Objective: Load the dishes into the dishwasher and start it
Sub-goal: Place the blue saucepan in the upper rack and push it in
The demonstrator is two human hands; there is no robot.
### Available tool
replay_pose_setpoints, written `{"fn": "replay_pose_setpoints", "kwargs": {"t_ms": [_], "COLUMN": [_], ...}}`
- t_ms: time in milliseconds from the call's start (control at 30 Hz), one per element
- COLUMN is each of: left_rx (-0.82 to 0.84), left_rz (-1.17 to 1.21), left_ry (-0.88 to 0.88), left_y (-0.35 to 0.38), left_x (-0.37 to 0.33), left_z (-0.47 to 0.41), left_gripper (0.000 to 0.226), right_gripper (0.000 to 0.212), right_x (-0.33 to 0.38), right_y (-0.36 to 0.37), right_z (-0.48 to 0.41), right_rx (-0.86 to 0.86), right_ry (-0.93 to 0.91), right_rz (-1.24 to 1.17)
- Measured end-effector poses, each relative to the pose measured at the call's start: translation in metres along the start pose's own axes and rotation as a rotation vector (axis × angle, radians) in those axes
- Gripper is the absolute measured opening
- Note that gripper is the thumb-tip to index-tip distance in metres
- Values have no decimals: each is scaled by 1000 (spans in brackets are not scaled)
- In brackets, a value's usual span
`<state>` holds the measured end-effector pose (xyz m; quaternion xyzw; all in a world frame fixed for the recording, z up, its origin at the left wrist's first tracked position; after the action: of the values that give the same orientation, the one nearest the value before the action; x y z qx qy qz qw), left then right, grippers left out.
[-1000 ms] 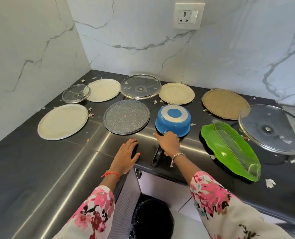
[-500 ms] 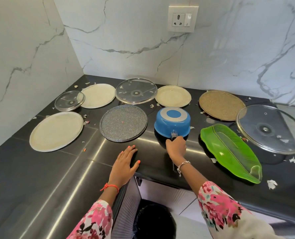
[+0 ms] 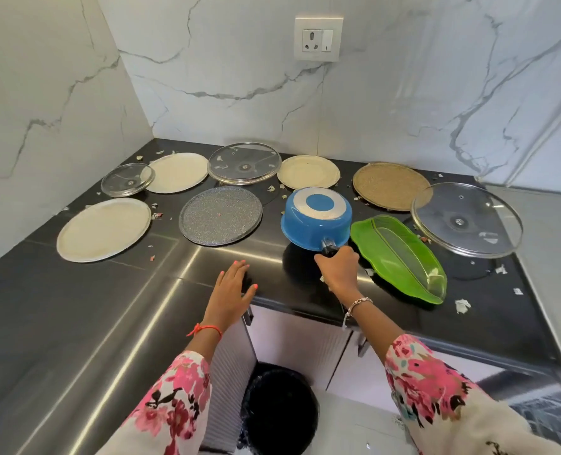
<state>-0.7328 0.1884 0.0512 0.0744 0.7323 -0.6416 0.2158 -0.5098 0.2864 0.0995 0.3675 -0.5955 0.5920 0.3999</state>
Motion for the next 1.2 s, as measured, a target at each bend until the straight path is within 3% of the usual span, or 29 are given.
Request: {"fn": "replay_pose_setpoints", "kwargs": {"t_ms": [233,367,500,600,933,1200], "left_rx": [-44,-1,-9,-13,184,302], "left_rz": [62,102,103,112,-11,16], "left_ry": [23,14,14,40,173,250], "left_y": [17,48,68,73,142,223], "left_x": [-40,-65,-97,-134,-243,-366], "left_z": [96,175,246,297,422,502], "left_gripper": [44,70,44,41,83,86], "right_gripper": [27,25,29,27,25,33], "right_x": [-25,-58,-93,-120,-227,-326], "right_y": [-47,-81,-126,-165,-302,-440], "right_z": [80,149,219,268,381,448], "right_rx": [47,57,70,81,-36,-133], "right_ry": [-94,-82,-101,-62,113,200], "right_rz": [-9,-43,-50,18,35,60]}}
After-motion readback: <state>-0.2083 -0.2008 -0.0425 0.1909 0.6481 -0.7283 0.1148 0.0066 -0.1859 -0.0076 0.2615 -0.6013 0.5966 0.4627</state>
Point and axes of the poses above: each hand's wrist, its own z-axis away from the middle knuckle, its own y-axis out of the palm, x = y × z, the point moved 8 cm from there along -z, towards the middle knuckle, and after that the axes turned 5 degrees about -z, right-handed, at the moved point
